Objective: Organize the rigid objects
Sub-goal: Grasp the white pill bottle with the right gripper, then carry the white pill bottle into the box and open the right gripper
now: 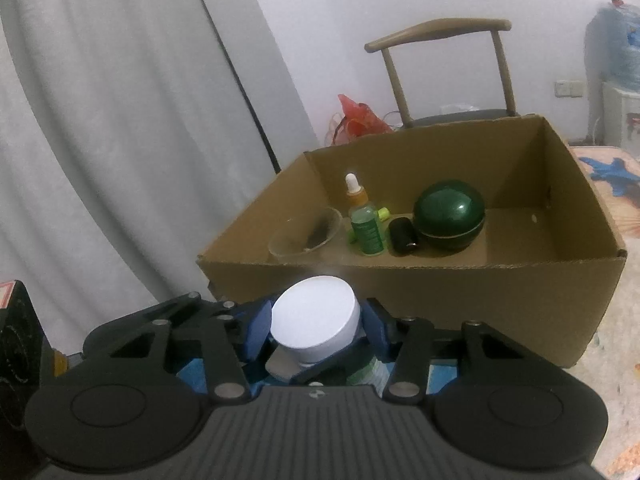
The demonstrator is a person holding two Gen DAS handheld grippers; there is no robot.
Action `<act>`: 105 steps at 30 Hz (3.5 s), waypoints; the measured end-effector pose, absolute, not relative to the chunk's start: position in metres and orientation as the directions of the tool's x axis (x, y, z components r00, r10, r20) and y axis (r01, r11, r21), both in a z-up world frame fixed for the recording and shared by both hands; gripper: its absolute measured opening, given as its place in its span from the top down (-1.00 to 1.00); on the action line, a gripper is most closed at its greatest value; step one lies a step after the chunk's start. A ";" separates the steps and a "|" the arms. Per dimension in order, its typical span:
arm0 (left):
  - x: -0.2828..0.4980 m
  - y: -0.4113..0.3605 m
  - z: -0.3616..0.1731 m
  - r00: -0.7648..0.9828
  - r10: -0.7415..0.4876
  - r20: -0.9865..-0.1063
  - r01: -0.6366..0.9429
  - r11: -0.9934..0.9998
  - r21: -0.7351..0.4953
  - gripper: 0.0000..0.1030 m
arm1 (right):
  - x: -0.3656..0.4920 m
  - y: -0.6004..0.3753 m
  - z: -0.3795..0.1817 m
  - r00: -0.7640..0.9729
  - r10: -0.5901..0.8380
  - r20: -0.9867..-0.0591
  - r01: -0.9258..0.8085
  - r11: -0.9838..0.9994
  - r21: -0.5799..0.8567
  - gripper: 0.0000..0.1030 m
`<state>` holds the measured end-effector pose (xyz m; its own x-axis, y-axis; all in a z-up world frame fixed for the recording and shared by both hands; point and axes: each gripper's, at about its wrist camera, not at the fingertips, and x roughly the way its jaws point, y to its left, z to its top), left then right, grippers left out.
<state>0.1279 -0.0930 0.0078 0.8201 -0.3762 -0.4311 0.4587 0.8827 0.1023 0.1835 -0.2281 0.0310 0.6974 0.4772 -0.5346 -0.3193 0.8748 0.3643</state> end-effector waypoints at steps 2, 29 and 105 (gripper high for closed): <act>0.128 -0.092 0.008 0.818 -0.378 -0.433 0.459 0.883 0.096 -0.04 | 0.183 -0.229 0.031 0.698 0.478 -0.533 -0.318 0.874 0.367 0.01; 0.119 -0.096 0.014 0.816 -0.371 -0.443 0.462 0.880 0.113 -0.03 | 0.168 -0.218 0.042 0.682 0.465 -0.564 -0.366 0.885 0.287 -0.11; 0.272 -0.153 0.113 0.645 -0.499 -0.578 0.555 0.826 -0.094 -1.00 | 0.325 -0.373 0.107 0.682 0.496 -0.538 -0.332 0.865 0.376 -0.28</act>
